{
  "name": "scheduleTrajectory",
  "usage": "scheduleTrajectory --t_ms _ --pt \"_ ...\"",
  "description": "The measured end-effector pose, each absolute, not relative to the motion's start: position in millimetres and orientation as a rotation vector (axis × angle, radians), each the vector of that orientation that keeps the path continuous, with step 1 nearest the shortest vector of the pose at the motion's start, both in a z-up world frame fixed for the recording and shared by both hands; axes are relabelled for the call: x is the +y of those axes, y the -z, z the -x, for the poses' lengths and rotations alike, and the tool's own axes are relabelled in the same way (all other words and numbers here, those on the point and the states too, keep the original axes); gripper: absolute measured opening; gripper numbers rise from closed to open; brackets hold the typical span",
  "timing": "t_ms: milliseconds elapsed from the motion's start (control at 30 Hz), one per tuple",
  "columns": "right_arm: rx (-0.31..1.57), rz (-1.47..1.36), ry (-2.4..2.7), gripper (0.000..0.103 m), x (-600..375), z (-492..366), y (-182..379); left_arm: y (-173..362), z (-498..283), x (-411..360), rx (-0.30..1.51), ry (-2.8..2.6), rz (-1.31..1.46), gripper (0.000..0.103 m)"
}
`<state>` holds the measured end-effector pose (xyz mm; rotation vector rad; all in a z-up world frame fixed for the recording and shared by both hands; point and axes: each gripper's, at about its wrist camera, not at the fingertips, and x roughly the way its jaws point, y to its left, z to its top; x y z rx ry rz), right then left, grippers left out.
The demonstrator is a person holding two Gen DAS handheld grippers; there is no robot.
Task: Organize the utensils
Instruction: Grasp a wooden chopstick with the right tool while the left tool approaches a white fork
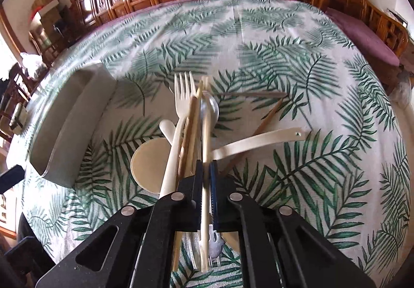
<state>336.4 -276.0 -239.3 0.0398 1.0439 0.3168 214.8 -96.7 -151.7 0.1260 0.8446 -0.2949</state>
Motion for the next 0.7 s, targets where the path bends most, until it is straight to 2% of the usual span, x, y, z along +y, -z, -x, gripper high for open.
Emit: scheduleTrajectory --t_ms 267,400,567,700 --pt "0.967 -0.049 -0.334 0.006 -290.7 -306.5 205.8 154.5 -232.1 -112.1 0.853 0.318 -0.111 0.077" --pt "0.952 -0.049 -0.327 0.006 -304.2 -294.4 200.5 160.1 -242.6 -126.2 0.866 0.34 -0.109 0.07" --pt "0.947 -0.09 -0.318 0.006 -325.7 -295.1 201.0 170.4 -258.0 -144.6 0.893 0.368 -0.105 0.066" --pt "0.947 -0.117 -0.287 0.006 -342.8 -300.0 203.6 177.5 -274.0 -153.5 0.916 0.36 -0.097 0.058"
